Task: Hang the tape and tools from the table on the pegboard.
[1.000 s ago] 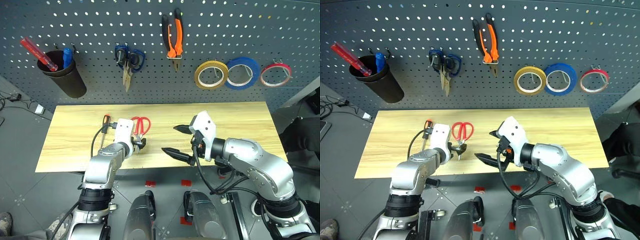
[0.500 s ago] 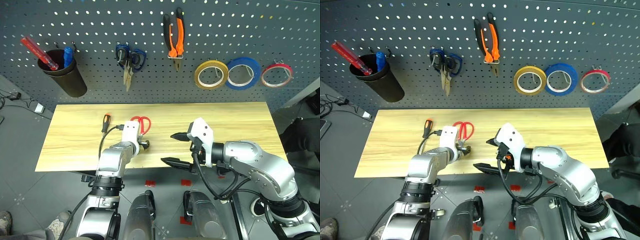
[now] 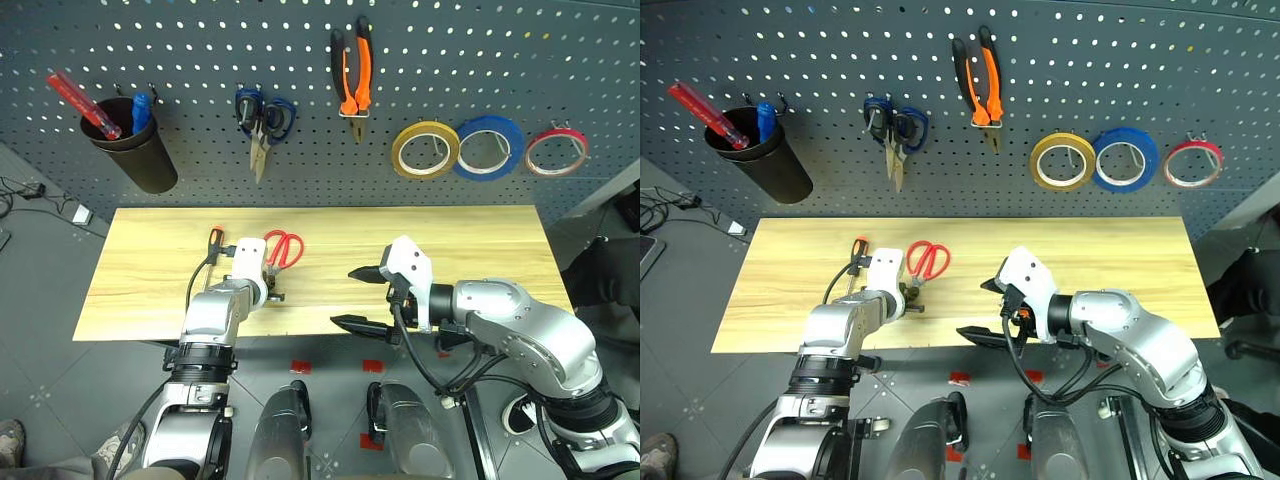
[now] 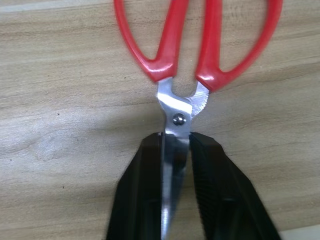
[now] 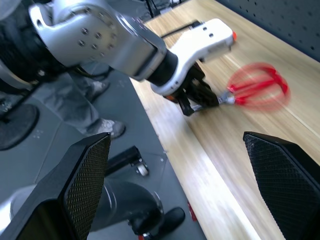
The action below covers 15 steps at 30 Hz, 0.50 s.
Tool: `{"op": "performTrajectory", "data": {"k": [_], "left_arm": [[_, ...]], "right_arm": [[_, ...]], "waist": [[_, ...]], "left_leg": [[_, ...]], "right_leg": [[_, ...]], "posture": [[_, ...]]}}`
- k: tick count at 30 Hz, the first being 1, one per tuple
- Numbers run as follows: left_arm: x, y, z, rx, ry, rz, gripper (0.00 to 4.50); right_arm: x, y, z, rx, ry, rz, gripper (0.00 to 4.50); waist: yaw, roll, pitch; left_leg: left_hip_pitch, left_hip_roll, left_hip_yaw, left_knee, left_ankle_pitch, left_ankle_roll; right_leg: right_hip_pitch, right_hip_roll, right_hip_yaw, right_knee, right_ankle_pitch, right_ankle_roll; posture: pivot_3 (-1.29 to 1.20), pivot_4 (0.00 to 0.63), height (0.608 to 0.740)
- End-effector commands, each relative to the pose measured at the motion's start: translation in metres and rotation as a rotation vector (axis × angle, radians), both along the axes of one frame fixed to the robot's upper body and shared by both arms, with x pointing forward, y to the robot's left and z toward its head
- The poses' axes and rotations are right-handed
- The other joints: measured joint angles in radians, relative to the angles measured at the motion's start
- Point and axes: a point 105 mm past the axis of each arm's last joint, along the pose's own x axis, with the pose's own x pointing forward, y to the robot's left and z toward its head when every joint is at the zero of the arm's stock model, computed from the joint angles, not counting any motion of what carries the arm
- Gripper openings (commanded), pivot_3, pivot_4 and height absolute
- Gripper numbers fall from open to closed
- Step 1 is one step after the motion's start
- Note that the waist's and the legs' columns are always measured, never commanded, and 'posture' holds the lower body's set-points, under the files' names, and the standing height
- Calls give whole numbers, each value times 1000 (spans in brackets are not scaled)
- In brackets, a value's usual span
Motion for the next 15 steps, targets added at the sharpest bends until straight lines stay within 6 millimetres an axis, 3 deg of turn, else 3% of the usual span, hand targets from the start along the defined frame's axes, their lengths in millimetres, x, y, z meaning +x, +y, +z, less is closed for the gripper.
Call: {"op": "performTrajectory", "data": {"k": [1,15], "left_arm": [[-13,-4,-24,-7,85,-34,370],[-23,-7,1,38,-67,-139,370]], "right_arm": [[6,-6,14,-10,-109,-22,4500],[6,-7,45,-96,-434,15,4500]], "waist": [[0,0,0],[-3,0,0]], "left_leg": [[0,0,0,0,0,0],[0,0,1,-1,0,-1]], "right_leg": [[0,0,0,0,0,0],[0,0,0,-2,0,0]], "posture": [[-195,351,740],[-215,326,740]]}}
